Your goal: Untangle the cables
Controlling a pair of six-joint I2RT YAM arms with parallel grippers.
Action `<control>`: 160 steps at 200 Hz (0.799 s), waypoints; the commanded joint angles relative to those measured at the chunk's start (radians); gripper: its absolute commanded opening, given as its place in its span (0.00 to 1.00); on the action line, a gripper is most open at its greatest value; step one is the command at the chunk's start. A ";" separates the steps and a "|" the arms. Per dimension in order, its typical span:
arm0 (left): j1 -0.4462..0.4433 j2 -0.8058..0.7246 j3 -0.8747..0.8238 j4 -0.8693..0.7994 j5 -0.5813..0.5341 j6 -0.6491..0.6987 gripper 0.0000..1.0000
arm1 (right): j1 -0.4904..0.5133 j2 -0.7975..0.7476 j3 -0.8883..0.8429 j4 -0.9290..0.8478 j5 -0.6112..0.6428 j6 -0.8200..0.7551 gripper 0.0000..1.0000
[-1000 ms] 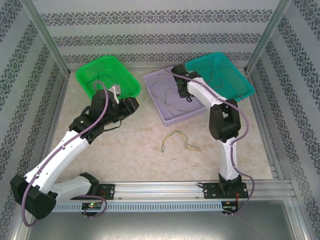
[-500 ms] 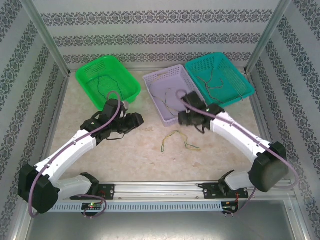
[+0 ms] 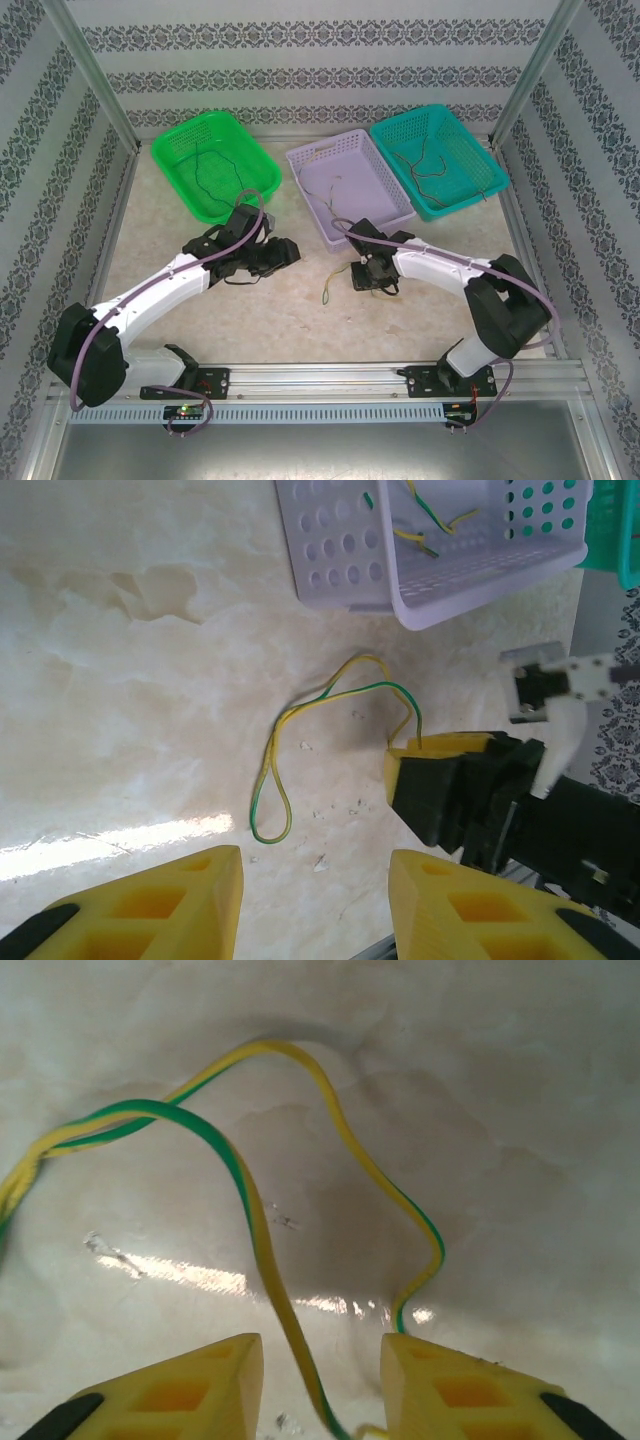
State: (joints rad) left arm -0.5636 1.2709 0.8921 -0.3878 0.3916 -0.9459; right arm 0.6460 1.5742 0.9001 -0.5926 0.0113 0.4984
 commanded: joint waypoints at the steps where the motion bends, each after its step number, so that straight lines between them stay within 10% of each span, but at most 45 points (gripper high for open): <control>1: -0.018 -0.029 0.032 0.023 -0.014 0.009 0.43 | 0.004 0.026 -0.003 0.019 0.030 -0.011 0.21; 19: -0.020 -0.052 0.033 0.005 -0.027 0.007 0.43 | 0.021 -0.011 -0.010 0.017 0.045 -0.035 0.00; 94: -0.018 -0.108 0.191 -0.121 -0.124 -0.054 0.52 | 0.097 -0.513 -0.056 0.046 -0.053 -0.148 0.00; 160: 0.004 0.074 0.410 -0.182 0.057 0.038 0.52 | 0.030 -0.468 0.080 0.122 -0.224 -0.322 0.00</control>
State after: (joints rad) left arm -0.5690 1.2716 1.2549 -0.4763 0.3431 -0.9760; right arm 0.6880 1.0897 0.9348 -0.5106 -0.1127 0.2665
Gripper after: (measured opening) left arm 0.524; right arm 0.069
